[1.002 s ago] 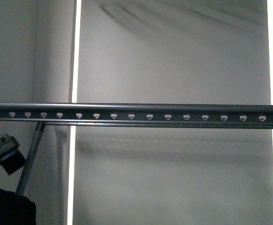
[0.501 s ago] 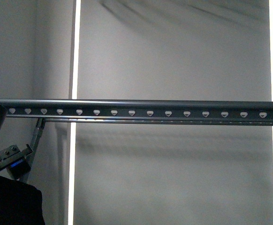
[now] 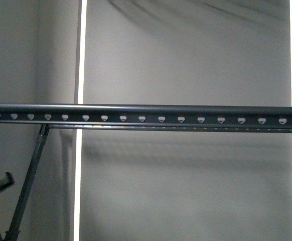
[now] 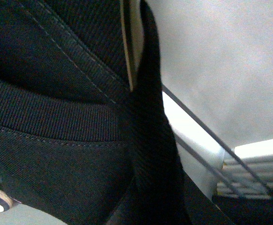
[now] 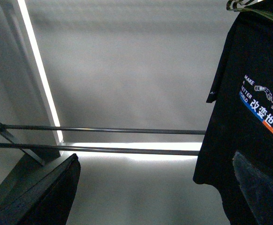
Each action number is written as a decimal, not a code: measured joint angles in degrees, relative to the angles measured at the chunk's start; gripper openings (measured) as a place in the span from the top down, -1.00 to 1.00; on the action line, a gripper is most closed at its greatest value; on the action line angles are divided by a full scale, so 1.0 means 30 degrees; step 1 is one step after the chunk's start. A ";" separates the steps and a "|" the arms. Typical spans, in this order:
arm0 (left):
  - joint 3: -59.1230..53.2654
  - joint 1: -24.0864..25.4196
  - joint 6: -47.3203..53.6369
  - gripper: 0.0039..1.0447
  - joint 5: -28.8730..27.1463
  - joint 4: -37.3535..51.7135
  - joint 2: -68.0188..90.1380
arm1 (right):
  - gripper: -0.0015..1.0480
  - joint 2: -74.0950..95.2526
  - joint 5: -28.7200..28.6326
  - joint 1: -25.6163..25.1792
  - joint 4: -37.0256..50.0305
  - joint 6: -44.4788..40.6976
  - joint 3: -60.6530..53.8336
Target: Hang clothes on hanger
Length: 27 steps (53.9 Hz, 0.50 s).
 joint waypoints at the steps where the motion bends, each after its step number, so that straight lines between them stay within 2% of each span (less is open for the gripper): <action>1: -0.0335 0.0109 0.0248 0.92 0.0474 -0.0124 -0.0386 | -0.86 0.0000 0.0000 0.0000 0.0000 0.0000 0.0000; 8: -0.2623 0.0809 0.4036 0.92 0.4976 -0.1938 -0.3548 | -0.86 0.0000 0.0000 0.0000 0.0000 0.0000 0.0000; 16: -0.3898 0.1443 0.7869 0.92 0.9282 -0.4422 -0.5676 | -0.86 0.0000 0.0000 0.0000 0.0000 0.0000 0.0000; 22: -0.4226 0.2368 1.2968 0.92 1.3194 -0.7788 -0.7169 | -0.86 0.0000 0.0000 0.0000 0.0000 0.0000 0.0000; 27: -0.3978 0.3067 1.8265 0.92 1.4790 -0.9741 -0.7934 | -0.86 0.0000 0.0000 0.0000 0.0000 0.0000 0.0000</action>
